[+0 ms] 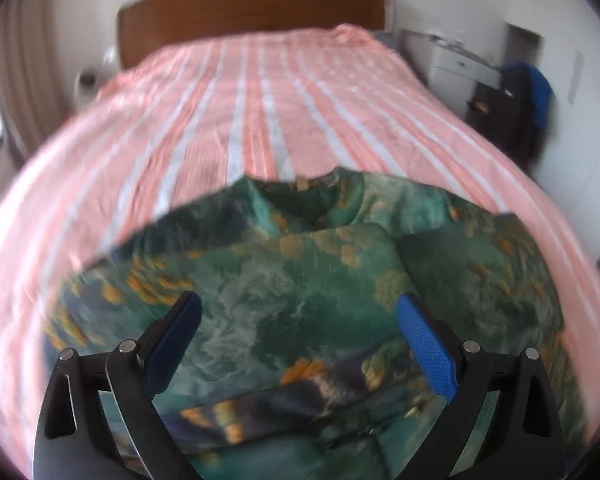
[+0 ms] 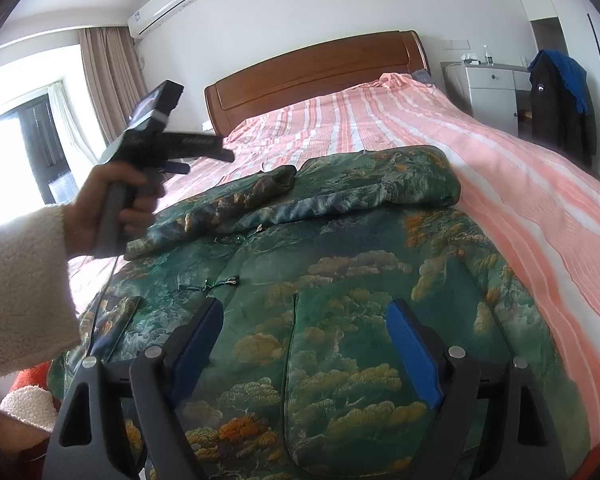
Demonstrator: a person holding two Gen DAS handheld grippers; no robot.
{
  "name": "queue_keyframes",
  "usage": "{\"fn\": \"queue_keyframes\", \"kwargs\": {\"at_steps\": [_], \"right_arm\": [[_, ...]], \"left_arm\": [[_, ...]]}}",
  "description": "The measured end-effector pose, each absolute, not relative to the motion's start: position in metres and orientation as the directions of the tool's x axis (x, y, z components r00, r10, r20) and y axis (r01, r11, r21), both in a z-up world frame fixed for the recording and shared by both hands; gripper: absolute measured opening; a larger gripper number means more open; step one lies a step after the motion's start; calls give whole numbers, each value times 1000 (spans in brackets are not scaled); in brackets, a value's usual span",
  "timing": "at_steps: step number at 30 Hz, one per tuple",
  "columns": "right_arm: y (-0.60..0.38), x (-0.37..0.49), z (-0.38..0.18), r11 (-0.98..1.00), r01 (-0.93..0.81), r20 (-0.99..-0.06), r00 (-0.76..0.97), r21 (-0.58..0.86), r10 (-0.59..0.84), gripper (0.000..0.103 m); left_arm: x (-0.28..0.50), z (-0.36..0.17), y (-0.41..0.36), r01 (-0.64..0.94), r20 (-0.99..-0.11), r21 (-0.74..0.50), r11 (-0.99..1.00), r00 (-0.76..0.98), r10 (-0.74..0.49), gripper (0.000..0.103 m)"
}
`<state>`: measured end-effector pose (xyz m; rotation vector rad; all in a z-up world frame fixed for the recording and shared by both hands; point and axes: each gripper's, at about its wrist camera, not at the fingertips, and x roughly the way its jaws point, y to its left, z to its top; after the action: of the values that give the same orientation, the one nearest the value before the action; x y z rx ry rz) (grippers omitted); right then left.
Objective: Fold large clothes
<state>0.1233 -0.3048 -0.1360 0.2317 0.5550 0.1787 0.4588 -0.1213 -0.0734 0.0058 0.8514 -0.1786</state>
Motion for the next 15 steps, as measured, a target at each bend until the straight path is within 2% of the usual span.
{"fn": "queue_keyframes", "kwargs": {"at_steps": [4,7,10,15], "right_arm": [[-304,126,-139,955,-111,-509,825,275,243,83],[-303,128,-140,954,-115,-516,820,276,248,83],[-304,129,-142,953,-116,-521,816,280,252,83],[-304,133,-144,949,-116,-526,810,292,261,83]], "left_arm": [[474,-133,-138,206,-873,-29,978,471,-125,98],[459,-145,-145,270,-851,41,962,513,-108,99],[458,-140,-139,269,-854,7,963,502,-134,99],[439,-99,-142,305,-781,63,950,608,-143,99]]}}
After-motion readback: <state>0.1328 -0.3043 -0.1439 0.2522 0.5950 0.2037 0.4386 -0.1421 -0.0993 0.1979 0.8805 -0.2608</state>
